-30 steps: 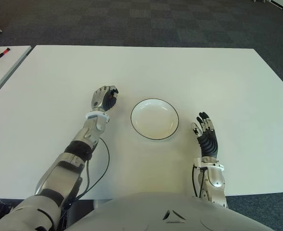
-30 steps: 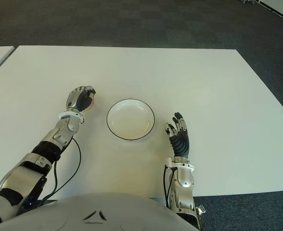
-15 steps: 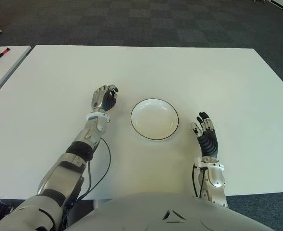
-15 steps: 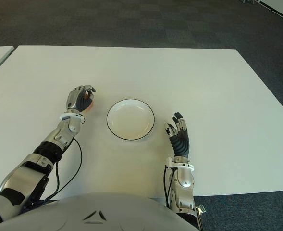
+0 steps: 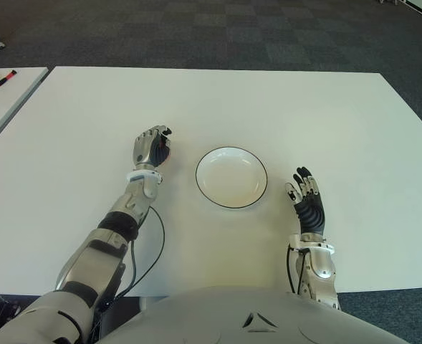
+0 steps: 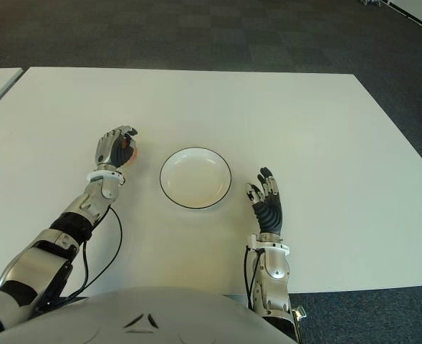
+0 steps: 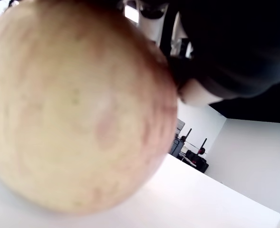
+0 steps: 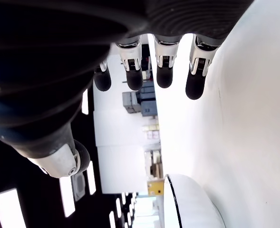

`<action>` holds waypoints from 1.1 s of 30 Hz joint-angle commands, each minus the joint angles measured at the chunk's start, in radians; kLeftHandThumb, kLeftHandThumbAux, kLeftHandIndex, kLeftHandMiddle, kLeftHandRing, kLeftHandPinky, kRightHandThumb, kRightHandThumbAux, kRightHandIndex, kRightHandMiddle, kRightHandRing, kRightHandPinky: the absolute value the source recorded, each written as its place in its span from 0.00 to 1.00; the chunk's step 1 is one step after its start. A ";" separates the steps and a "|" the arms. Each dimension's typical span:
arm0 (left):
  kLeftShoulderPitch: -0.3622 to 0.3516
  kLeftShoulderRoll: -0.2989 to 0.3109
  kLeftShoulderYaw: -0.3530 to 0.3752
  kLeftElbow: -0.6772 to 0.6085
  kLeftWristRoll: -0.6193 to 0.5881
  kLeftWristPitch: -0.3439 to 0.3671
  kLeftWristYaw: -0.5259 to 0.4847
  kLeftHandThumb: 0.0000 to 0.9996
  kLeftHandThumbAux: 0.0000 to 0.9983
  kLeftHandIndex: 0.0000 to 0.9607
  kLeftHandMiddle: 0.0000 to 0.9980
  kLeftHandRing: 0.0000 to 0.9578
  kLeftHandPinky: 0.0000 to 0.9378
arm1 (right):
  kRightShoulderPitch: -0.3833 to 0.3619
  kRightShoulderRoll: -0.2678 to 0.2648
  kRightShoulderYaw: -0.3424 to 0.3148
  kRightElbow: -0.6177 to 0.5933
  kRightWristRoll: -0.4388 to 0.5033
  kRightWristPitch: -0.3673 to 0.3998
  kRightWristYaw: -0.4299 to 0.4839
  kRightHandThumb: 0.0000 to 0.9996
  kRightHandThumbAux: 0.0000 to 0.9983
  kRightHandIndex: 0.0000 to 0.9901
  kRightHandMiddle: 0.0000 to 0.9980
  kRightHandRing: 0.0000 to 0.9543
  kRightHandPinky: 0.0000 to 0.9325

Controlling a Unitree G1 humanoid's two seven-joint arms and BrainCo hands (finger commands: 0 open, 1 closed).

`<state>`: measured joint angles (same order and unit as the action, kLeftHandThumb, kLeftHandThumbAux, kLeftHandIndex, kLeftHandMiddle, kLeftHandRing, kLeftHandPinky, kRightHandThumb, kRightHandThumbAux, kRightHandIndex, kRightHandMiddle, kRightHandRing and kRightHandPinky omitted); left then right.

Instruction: Put the apples into the plate.

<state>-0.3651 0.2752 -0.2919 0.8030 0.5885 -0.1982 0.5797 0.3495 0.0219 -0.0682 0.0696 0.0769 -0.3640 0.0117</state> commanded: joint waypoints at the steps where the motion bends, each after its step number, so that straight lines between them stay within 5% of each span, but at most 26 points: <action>1: 0.019 -0.014 -0.004 0.036 -0.004 -0.008 0.012 0.76 0.43 0.17 0.23 0.25 0.29 | -0.008 0.001 -0.004 0.016 -0.003 0.008 -0.002 0.36 0.64 0.07 0.03 0.05 0.17; 11: 0.013 -0.008 -0.014 0.068 0.011 -0.062 0.078 0.75 0.39 0.07 0.13 0.17 0.24 | -0.010 0.001 -0.001 0.013 -0.010 0.017 -0.006 0.37 0.64 0.06 0.03 0.06 0.17; 33: -0.004 -0.006 -0.018 0.126 0.021 -0.120 0.123 0.75 0.36 0.05 0.09 0.15 0.22 | -0.026 0.005 -0.004 0.047 0.026 -0.021 0.030 0.34 0.66 0.07 0.04 0.07 0.18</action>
<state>-0.3754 0.2748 -0.2971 0.9044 0.6046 -0.3148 0.7015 0.3345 0.0265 -0.0674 0.1030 0.1033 -0.3817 0.0389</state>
